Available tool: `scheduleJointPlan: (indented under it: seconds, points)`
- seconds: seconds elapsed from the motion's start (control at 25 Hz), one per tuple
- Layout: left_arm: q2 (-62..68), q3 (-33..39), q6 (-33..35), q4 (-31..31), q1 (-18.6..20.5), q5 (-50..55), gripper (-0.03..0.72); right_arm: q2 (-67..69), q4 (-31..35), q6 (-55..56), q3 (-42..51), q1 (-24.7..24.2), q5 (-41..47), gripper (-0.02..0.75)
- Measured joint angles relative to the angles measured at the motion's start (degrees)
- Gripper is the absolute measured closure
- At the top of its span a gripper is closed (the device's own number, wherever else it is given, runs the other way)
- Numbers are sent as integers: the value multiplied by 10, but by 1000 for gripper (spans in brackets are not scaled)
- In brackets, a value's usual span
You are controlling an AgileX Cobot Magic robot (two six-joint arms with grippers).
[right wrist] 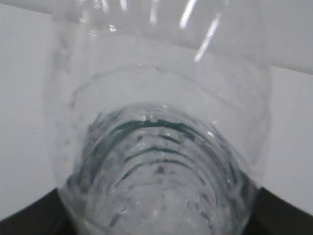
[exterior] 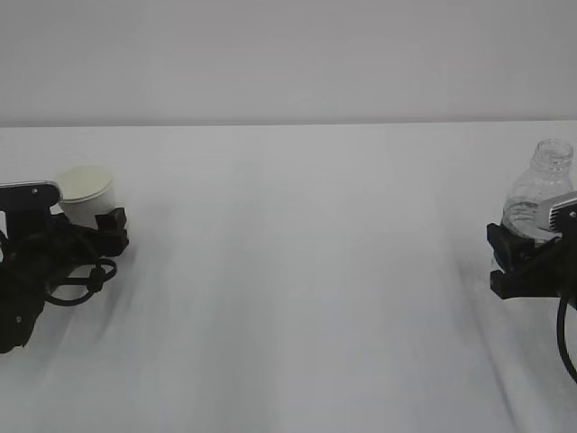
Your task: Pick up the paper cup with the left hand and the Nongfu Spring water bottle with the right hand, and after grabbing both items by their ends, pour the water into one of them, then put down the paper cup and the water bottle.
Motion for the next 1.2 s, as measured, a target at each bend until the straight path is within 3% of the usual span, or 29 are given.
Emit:
scheduleJointPlan:
  seconds: [1.2]
  points:
    - [24, -55, 0, -14, 0, 0, 44, 0, -5, 0, 0, 0, 0, 281]
